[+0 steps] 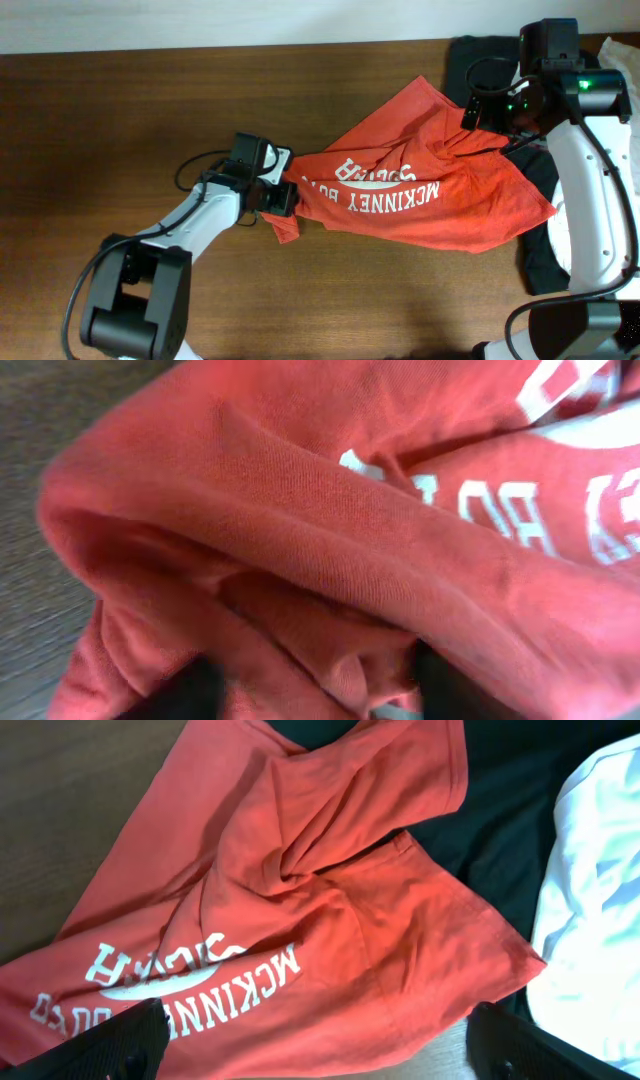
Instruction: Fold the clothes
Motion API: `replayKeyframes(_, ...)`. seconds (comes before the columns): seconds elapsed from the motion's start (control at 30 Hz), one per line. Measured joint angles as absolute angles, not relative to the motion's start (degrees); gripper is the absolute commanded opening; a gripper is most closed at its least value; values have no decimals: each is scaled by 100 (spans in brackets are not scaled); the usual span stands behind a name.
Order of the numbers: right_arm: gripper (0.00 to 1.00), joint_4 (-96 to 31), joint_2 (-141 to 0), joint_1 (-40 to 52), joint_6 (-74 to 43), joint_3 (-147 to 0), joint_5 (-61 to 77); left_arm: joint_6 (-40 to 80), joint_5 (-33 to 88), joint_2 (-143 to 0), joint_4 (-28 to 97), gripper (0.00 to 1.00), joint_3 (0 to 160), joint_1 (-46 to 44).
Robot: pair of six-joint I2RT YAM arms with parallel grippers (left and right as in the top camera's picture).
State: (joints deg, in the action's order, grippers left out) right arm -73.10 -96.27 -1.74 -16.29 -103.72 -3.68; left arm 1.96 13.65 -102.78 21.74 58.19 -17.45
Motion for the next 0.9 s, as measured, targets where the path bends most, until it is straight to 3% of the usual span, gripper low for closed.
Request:
replayKeyframes(0.13,98,-7395,-9627,-174,-1625,-10372,-355,172,1085,-10464,2158,0,5819,-1765)
replayKeyframes(0.27,99,-7424,-9627,-174,-1629,-10372,-357,176,80,-10464,2259,0,5968,-1717)
replayKeyframes(0.37,99,-7432,-9627,-176,-1551,-10372,-357,176,-1271,-10457,2373,0,6632,-1214)
replayKeyframes(0.47,99,-7489,-9625,-174,-1350,-10372,-355,174,-1774,-10444,2342,0,7319,-729)
replayKeyframes(0.5,99,-7498,-9627,-174,-1306,-10372,-357,174,-1835,-10431,2182,34,7881,-268)
replayKeyframes(0.53,99,-7518,-9627,-174,-1280,-10372,-355,174,-1833,-10403,2099,82,8132,-14)
replayKeyframes(0.57,99,-7526,-9627,-174,-1249,-10372,-357,196,-1732,-10361,2038,99,8396,309)
replayKeyframes(0.7,99,-7531,-9627,-174,-1173,-10372,-355,161,-659,-10200,2383,99,8733,1157)
replayKeyframes(0.9,99,-7542,-9627,-174,-1149,-10372,-355,213,858,-10189,4541,100,8705,847)
